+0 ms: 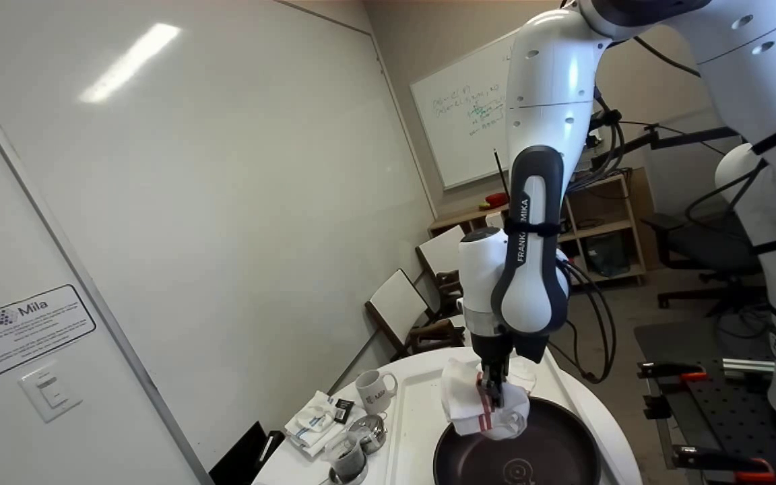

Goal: Use the towel to wipe the pan

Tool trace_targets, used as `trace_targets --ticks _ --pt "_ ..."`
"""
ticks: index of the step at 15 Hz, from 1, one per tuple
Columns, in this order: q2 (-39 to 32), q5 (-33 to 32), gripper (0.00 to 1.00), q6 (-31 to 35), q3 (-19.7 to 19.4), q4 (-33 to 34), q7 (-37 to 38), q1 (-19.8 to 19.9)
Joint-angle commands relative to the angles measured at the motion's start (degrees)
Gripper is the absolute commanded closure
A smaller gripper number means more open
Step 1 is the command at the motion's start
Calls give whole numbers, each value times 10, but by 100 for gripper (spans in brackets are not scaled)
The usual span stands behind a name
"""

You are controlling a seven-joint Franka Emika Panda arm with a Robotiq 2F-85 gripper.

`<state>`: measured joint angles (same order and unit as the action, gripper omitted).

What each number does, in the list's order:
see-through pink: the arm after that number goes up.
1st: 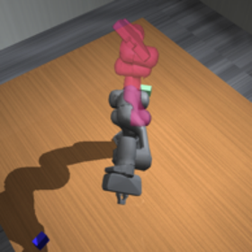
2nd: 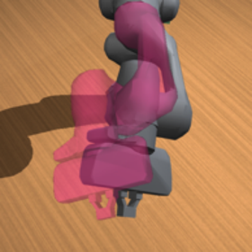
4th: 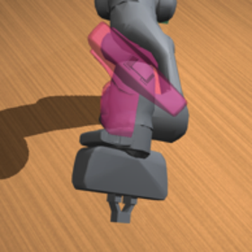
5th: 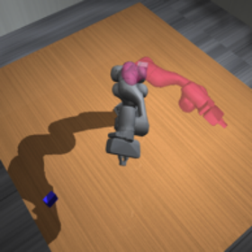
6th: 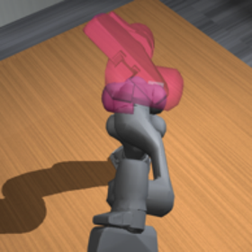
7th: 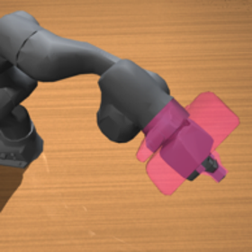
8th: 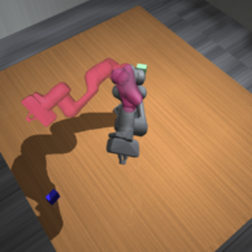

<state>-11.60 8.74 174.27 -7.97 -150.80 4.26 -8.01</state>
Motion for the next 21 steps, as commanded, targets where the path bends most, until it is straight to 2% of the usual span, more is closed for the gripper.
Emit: trace_targets --ticks 1,2,3,6,9,12,16,21 --pt "2 -23 84 -1 15 0 18 19" --pt "2 -23 84 -1 15 0 18 19" --pt "2 -23 90 -1 15 0 18 19" --pt "5 -16 90 -16 16 29 21 39" --pt "-1 -11 90 -46 10 86 24 65" --pt "-25 -15 90 -105 4 161 28 92" --pt "-73 14 90 -221 16 278 15 134" --pt "-160 1 90 -326 7 418 45 149"
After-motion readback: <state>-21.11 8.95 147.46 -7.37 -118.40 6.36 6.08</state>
